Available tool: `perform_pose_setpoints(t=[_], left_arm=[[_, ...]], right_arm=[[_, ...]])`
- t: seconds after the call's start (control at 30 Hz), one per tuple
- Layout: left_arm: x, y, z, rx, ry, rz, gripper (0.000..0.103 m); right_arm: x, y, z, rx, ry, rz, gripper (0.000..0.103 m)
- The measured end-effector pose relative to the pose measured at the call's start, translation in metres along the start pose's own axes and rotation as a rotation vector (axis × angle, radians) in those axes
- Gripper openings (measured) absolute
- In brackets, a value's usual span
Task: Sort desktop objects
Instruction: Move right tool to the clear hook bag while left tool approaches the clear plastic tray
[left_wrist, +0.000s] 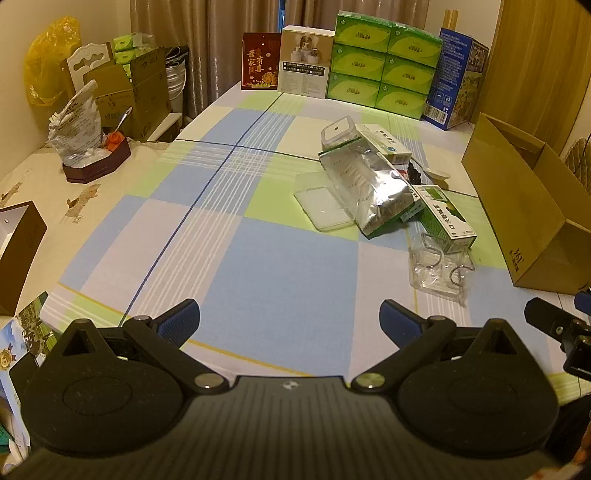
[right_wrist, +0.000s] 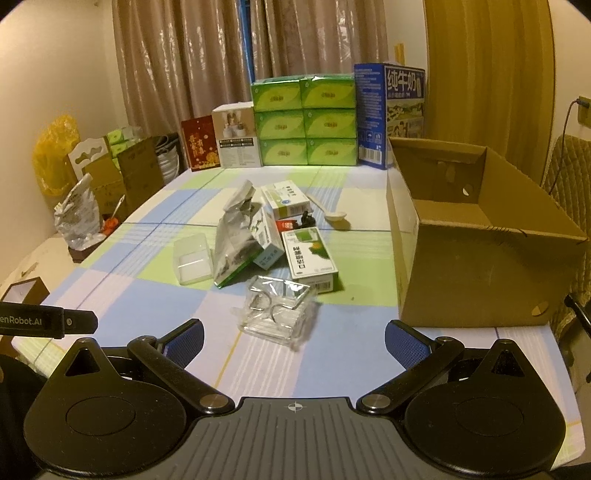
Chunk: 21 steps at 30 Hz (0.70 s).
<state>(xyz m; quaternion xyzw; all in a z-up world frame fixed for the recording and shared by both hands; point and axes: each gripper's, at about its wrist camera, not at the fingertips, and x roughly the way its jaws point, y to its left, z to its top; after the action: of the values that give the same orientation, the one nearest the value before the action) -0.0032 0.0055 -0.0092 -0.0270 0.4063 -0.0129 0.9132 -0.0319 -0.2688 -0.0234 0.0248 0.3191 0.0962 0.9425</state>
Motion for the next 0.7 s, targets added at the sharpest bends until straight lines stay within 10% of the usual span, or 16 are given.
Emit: perform_pose_setpoints(t=[0.7], left_arm=[[0.0071, 0.0023, -0.0026, 0.002, 0.017, -0.011, 0.102]], right_arm=[[0.0090, 0.0089, 0.0005, -0.062, 0.021, -0.042, 0.101]])
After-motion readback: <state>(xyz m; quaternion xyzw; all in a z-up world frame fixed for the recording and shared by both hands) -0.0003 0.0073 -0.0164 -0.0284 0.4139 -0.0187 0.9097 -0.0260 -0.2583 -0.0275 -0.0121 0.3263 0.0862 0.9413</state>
